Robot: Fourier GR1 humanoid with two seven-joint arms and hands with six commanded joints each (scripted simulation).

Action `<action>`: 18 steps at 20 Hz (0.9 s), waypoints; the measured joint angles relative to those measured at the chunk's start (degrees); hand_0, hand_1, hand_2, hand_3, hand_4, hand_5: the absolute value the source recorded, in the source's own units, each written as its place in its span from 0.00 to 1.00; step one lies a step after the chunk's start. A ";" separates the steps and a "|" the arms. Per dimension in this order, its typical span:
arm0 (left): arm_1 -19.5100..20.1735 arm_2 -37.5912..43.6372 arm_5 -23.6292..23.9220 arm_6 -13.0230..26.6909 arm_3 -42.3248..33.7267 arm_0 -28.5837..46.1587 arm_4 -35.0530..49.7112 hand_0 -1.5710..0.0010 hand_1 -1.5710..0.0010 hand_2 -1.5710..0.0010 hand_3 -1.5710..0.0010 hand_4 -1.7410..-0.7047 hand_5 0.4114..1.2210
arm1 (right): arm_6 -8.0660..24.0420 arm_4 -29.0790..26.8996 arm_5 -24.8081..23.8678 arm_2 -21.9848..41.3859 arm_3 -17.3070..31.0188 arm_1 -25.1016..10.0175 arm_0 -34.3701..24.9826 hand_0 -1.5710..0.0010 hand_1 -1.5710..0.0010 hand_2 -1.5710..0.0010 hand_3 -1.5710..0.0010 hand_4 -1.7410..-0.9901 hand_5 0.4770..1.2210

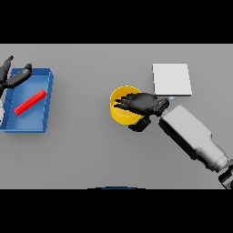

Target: Pick up the red beaker and tilt it to pour out 1 green nut into yellow bowl. Pick up the yellow bowl and place it on the metallic measuring scale.

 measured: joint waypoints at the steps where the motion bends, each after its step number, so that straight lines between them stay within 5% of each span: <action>1: -0.14 0.02 0.13 0.33 0.01 -0.36 0.00 1.00 1.00 1.00 1.00 0.92 0.37 | -0.06 0.07 -0.06 -0.07 0.53 -0.23 -0.02 1.00 0.99 0.98 0.95 0.68 0.39; 3: -0.12 0.03 0.44 -0.11 -0.41 0.21 -0.07 1.00 1.00 1.00 1.00 0.92 0.37 | 0.01 0.24 -0.02 0.08 1.08 0.27 -0.56 0.88 0.88 0.88 0.86 0.58 0.56; 6: -0.24 -0.27 0.50 -0.65 0.12 0.16 -0.48 1.00 1.00 1.00 1.00 0.92 0.37 | -1.81 0.08 -0.02 0.53 -0.34 -0.20 0.44 0.45 0.47 0.50 0.57 0.33 0.77; 8: -0.07 0.06 0.34 -0.47 1.52 -1.25 -0.54 1.00 1.00 1.00 1.00 0.92 0.37 | -1.44 -0.25 0.82 0.48 -1.25 -0.12 0.25 0.29 0.30 0.32 0.44 0.22 0.85; 9: 0.11 0.17 0.17 -1.01 1.39 -1.06 -0.39 1.00 1.00 1.00 1.00 0.92 0.37 | -3.79 -0.41 0.22 0.74 -0.59 -0.59 0.03 0.23 0.24 0.28 0.38 0.17 0.88; 14: -0.24 -0.32 0.35 -0.59 0.88 -1.25 -0.69 1.00 1.00 1.00 1.00 0.92 0.37 | -2.06 -1.37 2.84 0.29 -1.50 -0.94 -0.03 0.08 0.08 0.15 0.25 0.06 0.96; 18: -0.01 -0.09 0.04 -1.15 0.40 -0.45 -0.23 1.00 1.00 1.00 1.00 0.93 0.36 | -0.73 -1.93 3.69 -0.46 -3.54 -1.65 -0.61 0.03 0.03 0.10 0.25 0.02 0.98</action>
